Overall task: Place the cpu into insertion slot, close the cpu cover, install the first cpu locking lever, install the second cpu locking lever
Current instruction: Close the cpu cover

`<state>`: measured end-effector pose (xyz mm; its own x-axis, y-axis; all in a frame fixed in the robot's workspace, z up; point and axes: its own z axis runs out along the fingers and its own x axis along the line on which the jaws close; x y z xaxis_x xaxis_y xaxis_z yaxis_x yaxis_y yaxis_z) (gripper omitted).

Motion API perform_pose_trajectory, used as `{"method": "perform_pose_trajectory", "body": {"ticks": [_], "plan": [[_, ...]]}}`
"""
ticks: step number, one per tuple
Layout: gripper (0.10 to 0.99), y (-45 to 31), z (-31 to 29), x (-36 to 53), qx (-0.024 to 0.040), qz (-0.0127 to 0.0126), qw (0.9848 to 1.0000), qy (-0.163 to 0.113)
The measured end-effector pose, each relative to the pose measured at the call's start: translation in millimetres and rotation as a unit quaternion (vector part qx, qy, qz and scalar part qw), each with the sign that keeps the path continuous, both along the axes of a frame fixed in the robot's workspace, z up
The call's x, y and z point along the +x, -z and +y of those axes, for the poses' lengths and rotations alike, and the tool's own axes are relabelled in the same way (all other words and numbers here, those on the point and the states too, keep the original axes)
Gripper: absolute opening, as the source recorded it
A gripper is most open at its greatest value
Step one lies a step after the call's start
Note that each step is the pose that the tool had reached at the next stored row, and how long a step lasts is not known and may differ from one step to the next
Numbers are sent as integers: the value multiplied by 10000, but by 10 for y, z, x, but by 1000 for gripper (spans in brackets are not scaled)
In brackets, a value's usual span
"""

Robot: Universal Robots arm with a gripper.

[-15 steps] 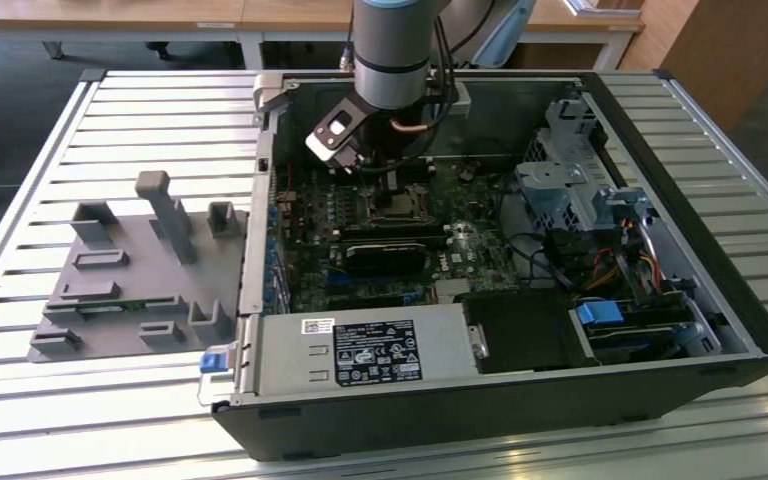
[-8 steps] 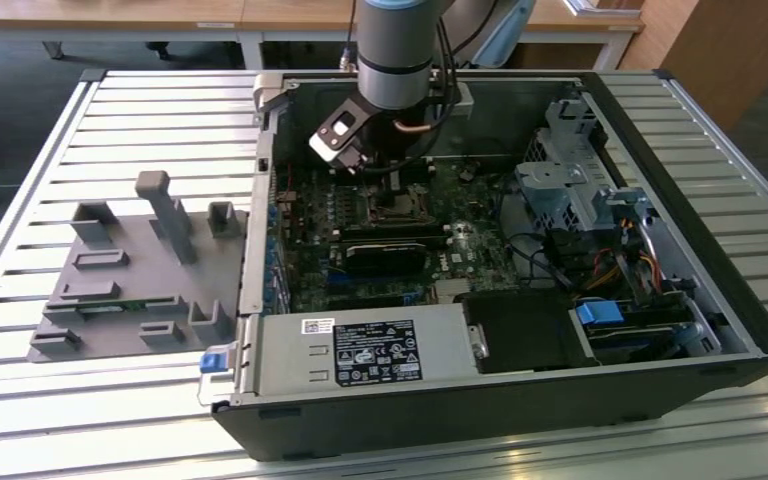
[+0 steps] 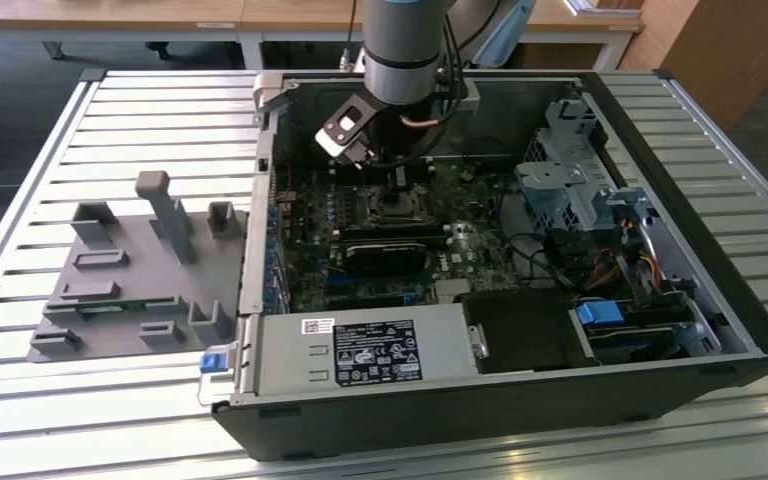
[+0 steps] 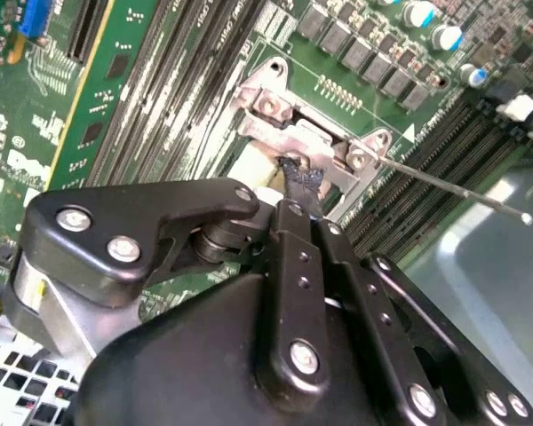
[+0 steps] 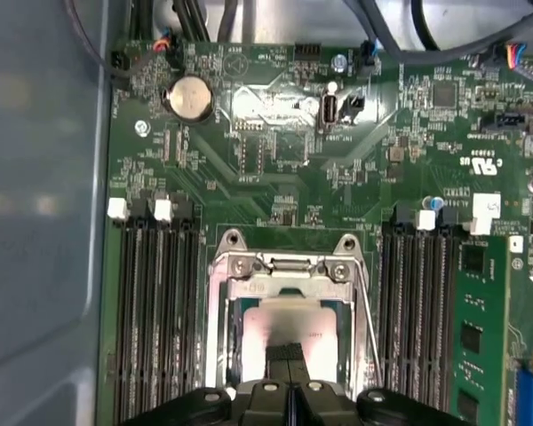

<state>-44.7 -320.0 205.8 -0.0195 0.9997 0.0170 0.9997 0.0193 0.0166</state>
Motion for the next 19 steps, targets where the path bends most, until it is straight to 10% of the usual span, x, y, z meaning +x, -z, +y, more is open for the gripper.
{"method": "perform_pose_trajectory", "body": {"ticks": [19], "plan": [[106,61,1,-104,-10,-13,10000,0]]}}
